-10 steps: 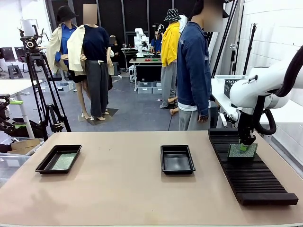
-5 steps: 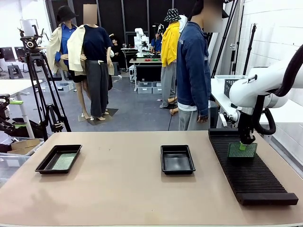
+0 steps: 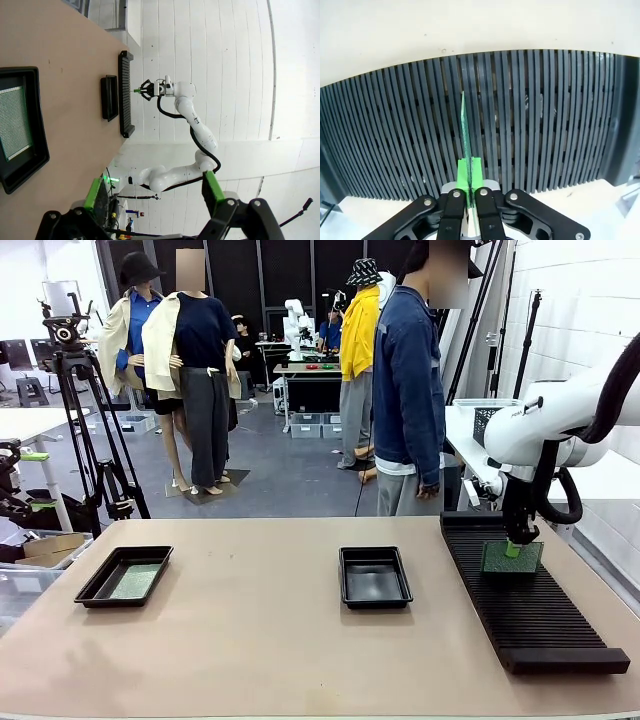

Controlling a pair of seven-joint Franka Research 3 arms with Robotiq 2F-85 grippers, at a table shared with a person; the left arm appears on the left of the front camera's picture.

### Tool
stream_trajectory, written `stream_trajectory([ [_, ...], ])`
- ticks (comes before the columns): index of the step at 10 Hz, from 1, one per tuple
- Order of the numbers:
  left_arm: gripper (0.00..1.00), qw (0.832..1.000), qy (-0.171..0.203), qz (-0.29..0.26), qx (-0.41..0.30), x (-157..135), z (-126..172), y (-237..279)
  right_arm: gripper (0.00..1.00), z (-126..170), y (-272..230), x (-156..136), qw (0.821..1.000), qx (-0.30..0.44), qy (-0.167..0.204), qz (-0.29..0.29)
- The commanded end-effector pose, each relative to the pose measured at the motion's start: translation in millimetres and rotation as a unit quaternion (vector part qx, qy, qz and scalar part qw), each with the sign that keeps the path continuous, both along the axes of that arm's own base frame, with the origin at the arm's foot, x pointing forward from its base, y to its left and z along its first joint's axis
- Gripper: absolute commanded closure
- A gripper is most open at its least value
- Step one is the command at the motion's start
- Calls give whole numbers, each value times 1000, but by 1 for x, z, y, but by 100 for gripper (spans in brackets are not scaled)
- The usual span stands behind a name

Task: Inspect and transfer BCBs to ESD trays.
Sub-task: Pick up the Blank PCB from the PCB Rack and place it in the right ESD tray.

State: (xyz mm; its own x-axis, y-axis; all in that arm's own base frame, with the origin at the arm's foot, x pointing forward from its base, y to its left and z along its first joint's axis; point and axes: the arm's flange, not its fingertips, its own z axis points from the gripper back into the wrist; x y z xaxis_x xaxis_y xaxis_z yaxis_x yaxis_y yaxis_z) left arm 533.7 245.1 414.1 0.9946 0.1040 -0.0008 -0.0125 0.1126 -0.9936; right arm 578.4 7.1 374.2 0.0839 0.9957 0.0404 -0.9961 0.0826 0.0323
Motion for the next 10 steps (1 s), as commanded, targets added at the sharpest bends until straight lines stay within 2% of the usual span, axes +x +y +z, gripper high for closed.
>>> stream_trajectory([
  [1,0,1000,-1,4,2,-1,1,-1,100,22,0,2,1000,7,-7,-5],
  [4,0,1000,-1,4,2,-1,1,-1,100,53,0,-1,1000,13,0,5],
  [7,0,1000,-1,4,2,-1,1,-1,100,91,3,-15,999,-3,-41,5],
  [8,0,1000,-1,4,2,-1,1,-1,100,99,6,-18,999,-6,-43,2],
  [9,0,1000,-1,4,2,-1,1,-1,100,104,10,-20,999,-1,-38,-22],
  [10,0,1000,-1,4,2,-1,1,-1,100,109,16,-20,996,17,-32,-84],
])
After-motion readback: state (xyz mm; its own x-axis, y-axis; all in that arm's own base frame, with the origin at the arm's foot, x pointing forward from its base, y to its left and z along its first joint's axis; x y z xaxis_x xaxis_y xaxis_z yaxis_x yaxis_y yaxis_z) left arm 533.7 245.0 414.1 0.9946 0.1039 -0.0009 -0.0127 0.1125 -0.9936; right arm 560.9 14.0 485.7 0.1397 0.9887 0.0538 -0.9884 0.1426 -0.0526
